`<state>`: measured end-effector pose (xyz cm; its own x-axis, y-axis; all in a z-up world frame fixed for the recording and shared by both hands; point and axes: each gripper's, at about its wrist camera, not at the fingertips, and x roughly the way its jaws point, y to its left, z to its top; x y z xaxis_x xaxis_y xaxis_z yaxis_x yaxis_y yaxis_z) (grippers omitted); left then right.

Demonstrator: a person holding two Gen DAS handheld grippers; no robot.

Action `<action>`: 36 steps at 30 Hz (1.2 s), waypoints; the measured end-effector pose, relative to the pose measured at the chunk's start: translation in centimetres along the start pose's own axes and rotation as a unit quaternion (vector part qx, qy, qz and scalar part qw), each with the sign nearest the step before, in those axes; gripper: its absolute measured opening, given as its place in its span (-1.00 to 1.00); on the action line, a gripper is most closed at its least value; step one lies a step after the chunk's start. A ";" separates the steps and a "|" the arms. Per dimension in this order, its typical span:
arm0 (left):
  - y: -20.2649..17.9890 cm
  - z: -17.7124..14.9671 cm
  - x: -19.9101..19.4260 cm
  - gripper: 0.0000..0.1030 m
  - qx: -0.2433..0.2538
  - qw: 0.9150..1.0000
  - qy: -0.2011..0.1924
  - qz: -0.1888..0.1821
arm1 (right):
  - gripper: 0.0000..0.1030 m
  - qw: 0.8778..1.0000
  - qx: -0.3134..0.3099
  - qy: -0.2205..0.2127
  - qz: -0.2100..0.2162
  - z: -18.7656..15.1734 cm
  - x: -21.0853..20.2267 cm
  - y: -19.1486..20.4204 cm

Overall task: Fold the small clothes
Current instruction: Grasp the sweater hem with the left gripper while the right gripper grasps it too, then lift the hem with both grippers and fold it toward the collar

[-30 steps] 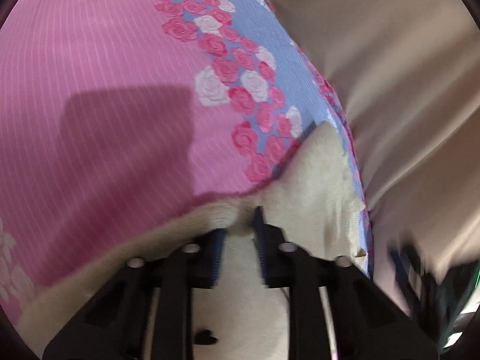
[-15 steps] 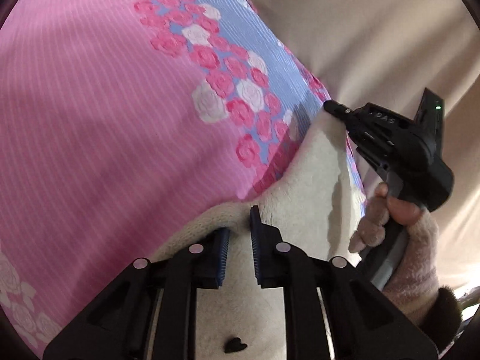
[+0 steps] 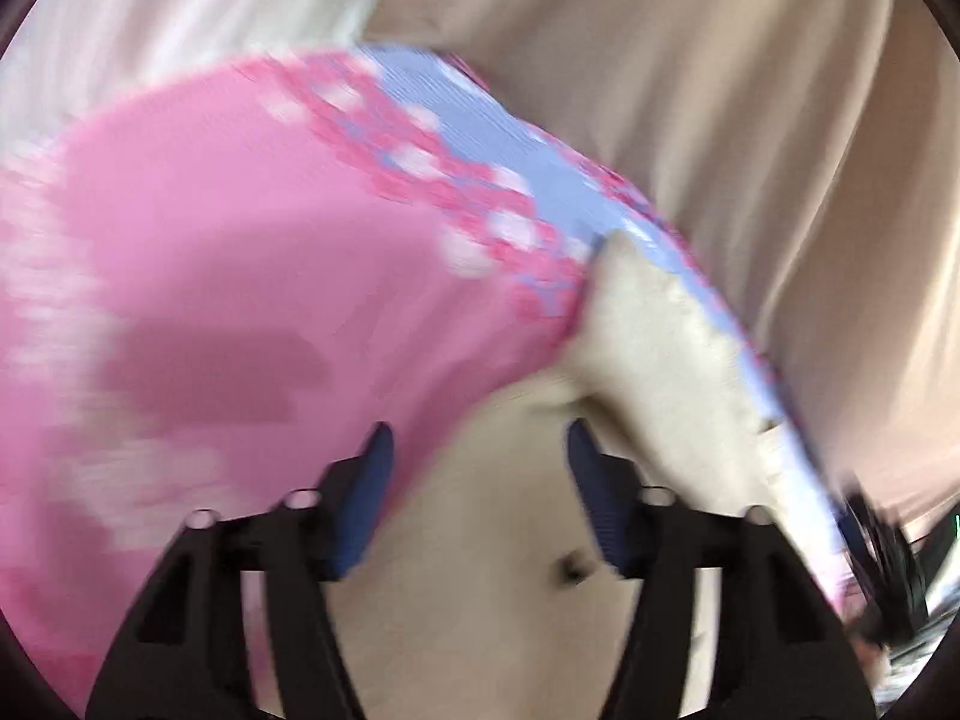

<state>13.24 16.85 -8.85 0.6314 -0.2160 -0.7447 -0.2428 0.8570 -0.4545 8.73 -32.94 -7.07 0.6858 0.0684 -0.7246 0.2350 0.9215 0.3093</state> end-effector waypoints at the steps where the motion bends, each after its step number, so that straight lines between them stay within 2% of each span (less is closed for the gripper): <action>1: 0.9 -0.6 -0.9 0.21 0.002 1.000 0.002 0.013 | 0.19 0.999 0.030 0.018 -0.027 -1.9 -1.9 -3.5; 3: 3.2 -2.3 -2.1 0.21 -0.011 0.999 0.028 0.039 | 0.20 0.993 0.070 0.065 -0.070 -6.2 -5.3 -9.2; 4: 4.1 -3.3 -2.4 0.21 -0.023 0.998 0.043 0.047 | 0.20 0.990 0.080 0.087 -0.082 -8.3 -6.7 -10.9; 5: 4.9 -4.3 -2.8 0.21 -0.034 0.997 0.055 0.053 | 0.20 0.987 0.094 0.110 -0.076 -10.7 -8.1 -12.3; 7: 6.1 -6.9 -3.6 0.21 -0.056 0.993 0.083 0.063 | 0.20 0.983 0.123 0.132 -0.046 -14.1 -9.7 -13.1; 8: 6.4 -7.6 -4.0 0.22 -0.060 0.992 0.087 0.063 | 0.20 0.980 0.139 0.144 -0.022 -15.7 -10.0 -13.0; 9: 6.0 -8.7 -4.7 0.31 -0.059 0.993 0.083 0.063 | 0.20 0.977 0.148 0.154 -0.003 -16.8 -10.1 -12.7; 10: 5.7 -9.2 -4.8 0.39 -0.063 0.992 0.089 0.055 | 0.20 0.975 0.151 0.164 0.018 -17.7 -9.9 -12.0; 12: 5.1 -10.1 -4.9 0.41 -0.075 0.992 0.095 0.046 | 0.21 0.973 0.134 0.178 0.058 -19.1 -9.3 -9.9; 14: 4.8 -10.9 -5.5 0.40 -0.081 0.991 0.095 0.047 | 0.34 0.981 0.090 0.162 0.054 -19.3 -9.1 -8.0; 15: 4.5 -11.0 -5.5 0.28 -0.081 0.991 0.092 0.054 | 0.31 0.983 0.067 0.161 0.051 -19.2 -8.8 -7.3; 16: 4.5 -11.1 -5.5 -0.06 -0.082 0.991 0.091 0.061 | 0.12 0.984 0.053 0.159 0.055 -19.3 -8.8 -6.5; 17: 4.5 -11.2 -5.6 -0.39 -0.084 0.990 0.091 0.062 | -0.87 0.980 0.052 0.176 0.071 -19.0 -7.9 -6.4; 18: 4.6 -11.2 -5.1 -0.87 -0.096 0.989 0.110 0.034 | -0.82 0.978 0.059 0.184 0.074 -18.6 -7.6 -6.7; 20: 4.5 -11.2 -5.6 -0.88 -0.118 0.986 0.118 0.019 | -0.84 0.981 0.055 0.168 0.081 -17.1 -8.4 -7.0; 24: 2.0 -11.9 -8.8 -0.88 -0.077 0.990 0.117 0.004 | -0.85 0.987 0.018 0.145 0.072 -14.1 -12.9 -8.5; 28: 0.5 -15.1 -11.4 -0.89 -0.065 0.988 0.143 -0.006 | -0.86 0.987 -0.022 0.153 0.048 -12.7 -16.5 -11.4; 32: 0.8 -20.0 -13.2 -0.89 -0.067 0.980 0.185 0.011 | -0.86 0.979 -0.048 0.198 0.026 -15.8 -18.1 -13.5; 36: 3.3 -25.1 -13.9 -0.89 -0.082 0.968 0.232 0.050 | -0.86 0.962 -0.049 0.269 0.006 -22.0 -18.5 -16.4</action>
<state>-14.90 10.94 -12.26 0.2089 -0.3545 -0.9114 -0.4230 0.8075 -0.4111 -22.95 -40.93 -12.34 0.2263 0.2424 -0.9434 0.1454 0.9493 0.2788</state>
